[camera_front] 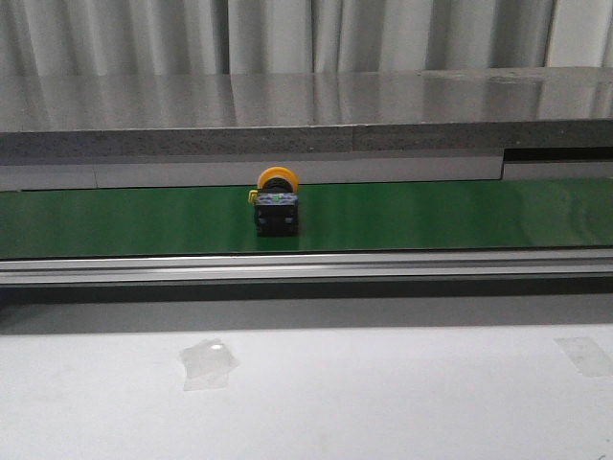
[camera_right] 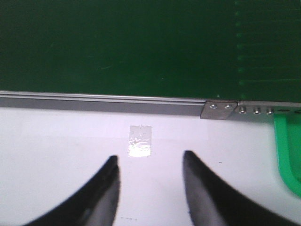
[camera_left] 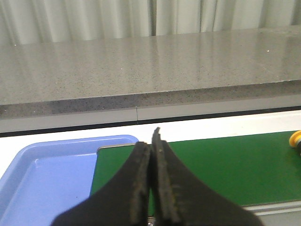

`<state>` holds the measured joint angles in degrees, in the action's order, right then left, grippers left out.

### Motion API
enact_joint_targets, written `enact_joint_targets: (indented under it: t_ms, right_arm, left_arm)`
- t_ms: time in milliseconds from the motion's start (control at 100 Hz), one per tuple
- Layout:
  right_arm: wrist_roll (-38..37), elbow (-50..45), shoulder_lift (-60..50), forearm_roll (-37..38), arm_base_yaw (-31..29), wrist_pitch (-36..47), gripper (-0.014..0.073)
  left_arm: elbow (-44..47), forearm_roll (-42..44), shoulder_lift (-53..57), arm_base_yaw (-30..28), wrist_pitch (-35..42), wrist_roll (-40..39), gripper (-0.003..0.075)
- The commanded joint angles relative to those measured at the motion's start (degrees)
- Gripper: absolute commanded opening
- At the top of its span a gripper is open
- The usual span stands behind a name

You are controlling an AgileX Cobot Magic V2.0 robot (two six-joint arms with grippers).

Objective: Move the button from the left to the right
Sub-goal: 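Lower the open right gripper over the button on the belt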

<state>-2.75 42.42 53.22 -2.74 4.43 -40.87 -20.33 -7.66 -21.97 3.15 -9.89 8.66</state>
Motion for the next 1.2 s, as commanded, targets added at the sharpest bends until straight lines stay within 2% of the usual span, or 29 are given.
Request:
enact_joint_targets:
  t_ms: [0, 80, 270, 440, 680, 990, 1190]
  right_arm:
    - [0.30, 2.08, -0.34, -0.23, 0.03, 2.81, 0.0603]
    - [0.30, 2.08, -0.34, -0.78, 0.03, 2.90, 0.0664]
    - [1.14, 2.46, 0.02, -1.85, 0.03, 3.09, 0.0664]
    - [4.39, 6.85, 3.27, -3.73, 0.07, 2.52, 0.0664]
    - [9.61, 15.22, 12.89, -8.81, 0.71, 0.90, 0.0664]
    - [11.50, 24.08, 26.97, -8.49, 7.31, 1.45, 0.0664]
    - [11.66, 28.68, 34.43, -8.06, 9.47, 1.50, 0.0664]
  left_arm:
    - [-1.61, -0.61, -0.26, 0.58, 4.74, -0.04, -0.0020]
    - [-1.61, -0.61, -0.26, 0.58, 4.74, -0.04, -0.0020]
    - [-1.61, -0.61, -0.26, 0.58, 4.74, -0.04, -0.0020]
    - [-1.61, -0.61, -0.26, 0.58, 4.74, -0.04, -0.0020]
    - [-1.61, -0.61, -0.26, 0.58, 4.74, -0.04, -0.0020]
    - [-1.61, -0.61, -0.26, 0.58, 4.74, -0.04, -0.0020]
    - [-1.61, -0.61, -0.26, 0.58, 4.74, -0.04, -0.0020]
